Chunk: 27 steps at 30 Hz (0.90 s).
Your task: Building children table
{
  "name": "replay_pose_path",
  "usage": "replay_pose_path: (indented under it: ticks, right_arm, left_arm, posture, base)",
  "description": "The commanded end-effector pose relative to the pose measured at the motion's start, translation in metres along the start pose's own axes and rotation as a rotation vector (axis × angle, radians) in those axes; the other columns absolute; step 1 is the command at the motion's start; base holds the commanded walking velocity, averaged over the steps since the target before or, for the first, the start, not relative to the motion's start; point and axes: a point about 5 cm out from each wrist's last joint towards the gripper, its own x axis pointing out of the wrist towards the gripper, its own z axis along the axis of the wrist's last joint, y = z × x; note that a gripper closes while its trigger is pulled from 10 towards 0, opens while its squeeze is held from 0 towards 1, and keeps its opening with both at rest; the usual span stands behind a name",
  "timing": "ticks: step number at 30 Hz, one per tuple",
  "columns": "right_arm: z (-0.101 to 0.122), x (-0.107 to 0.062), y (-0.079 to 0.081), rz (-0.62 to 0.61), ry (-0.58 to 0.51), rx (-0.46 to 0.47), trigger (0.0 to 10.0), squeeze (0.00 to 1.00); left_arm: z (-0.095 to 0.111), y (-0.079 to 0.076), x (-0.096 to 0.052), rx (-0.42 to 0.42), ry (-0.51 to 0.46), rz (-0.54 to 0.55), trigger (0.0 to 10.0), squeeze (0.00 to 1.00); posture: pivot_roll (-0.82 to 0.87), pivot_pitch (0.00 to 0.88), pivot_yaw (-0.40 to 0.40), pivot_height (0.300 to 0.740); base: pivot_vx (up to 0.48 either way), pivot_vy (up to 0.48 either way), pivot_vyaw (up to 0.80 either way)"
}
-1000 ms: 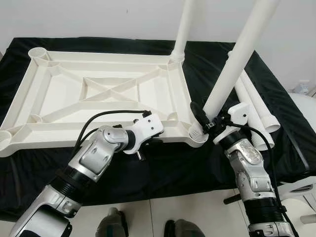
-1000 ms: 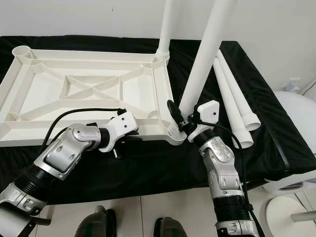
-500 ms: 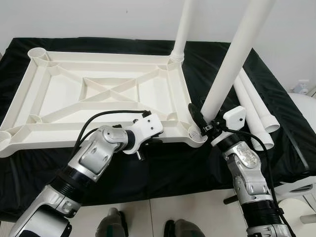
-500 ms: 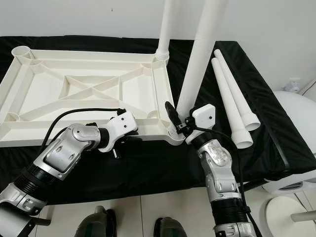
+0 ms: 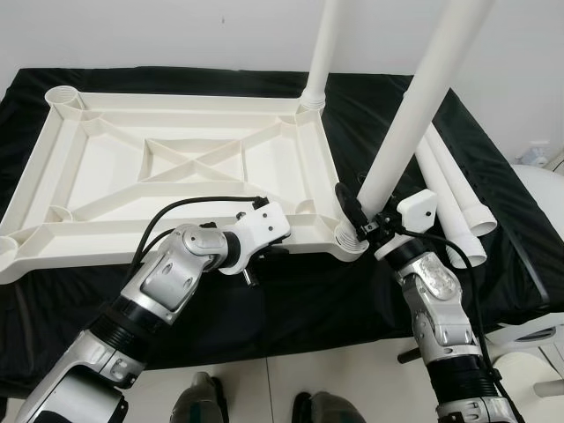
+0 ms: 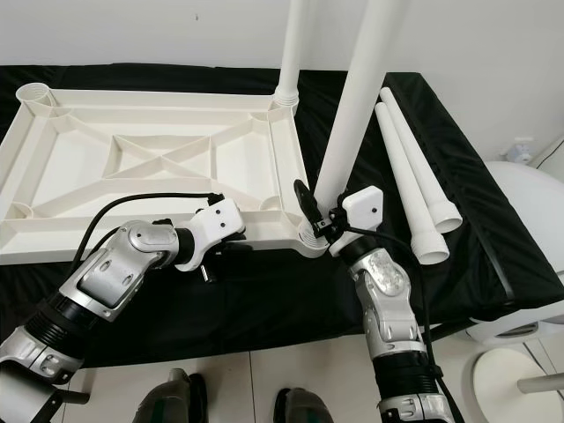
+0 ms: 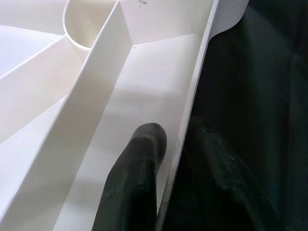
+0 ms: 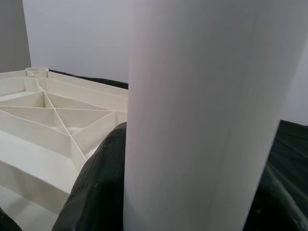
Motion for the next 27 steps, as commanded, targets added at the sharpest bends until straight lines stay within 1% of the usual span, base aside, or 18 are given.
replay_pose_path:
  ticks: [1,5,16,21,22,24,27]
  right_arm:
    - [-0.042,-0.027,-0.006,-0.08,0.219,0.06,10.0,0.0]
    - [-0.041,-0.028,-0.007,-0.095,0.194,0.059,10.0,0.0]
    - [-0.044,-0.031,-0.009,-0.162,0.171,0.111,10.0,0.0]
    - [-0.047,-0.031,-0.014,-0.174,0.196,0.129,10.0,0.0]
    - [-0.049,-0.03,-0.014,-0.165,0.219,0.116,10.0,0.0]
    - [-0.051,-0.029,-0.016,-0.145,0.257,0.118,10.0,0.0]
    - [-0.05,-0.026,-0.02,-0.115,0.268,0.083,10.0,0.0]
  left_arm:
    - [0.012,0.007,-0.005,0.052,-0.038,0.041,10.0,0.0]
    - [0.012,0.007,-0.005,0.053,-0.038,0.043,10.0,0.0]
    - [0.012,0.008,-0.006,0.059,-0.036,0.046,10.0,0.0]
    - [0.012,0.008,-0.005,0.06,-0.038,0.046,10.0,0.0]
    - [0.012,0.009,-0.005,0.06,-0.038,0.047,10.0,0.0]
    - [0.012,0.009,-0.005,0.061,-0.038,0.048,10.0,0.0]
    - [0.012,0.009,-0.005,0.063,-0.038,0.049,10.0,0.0]
  posture:
    - [0.02,0.093,-0.037,0.74]
    - [0.02,0.091,-0.037,0.74]
    - [0.03,0.089,-0.034,0.74]
    - [0.03,0.087,-0.035,0.74]
    - [0.03,0.086,-0.035,0.74]
    - [0.03,0.084,-0.035,0.74]
    - [0.03,0.081,-0.035,0.74]
  base:
    - [0.0,0.0,0.0]
    - [0.0,0.0,0.0]
    - [0.0,0.0,0.0]
    - [0.0,0.0,0.0]
    - [0.0,0.0,0.0]
    - [0.0,0.0,0.0]
    - [0.0,0.0,0.0]
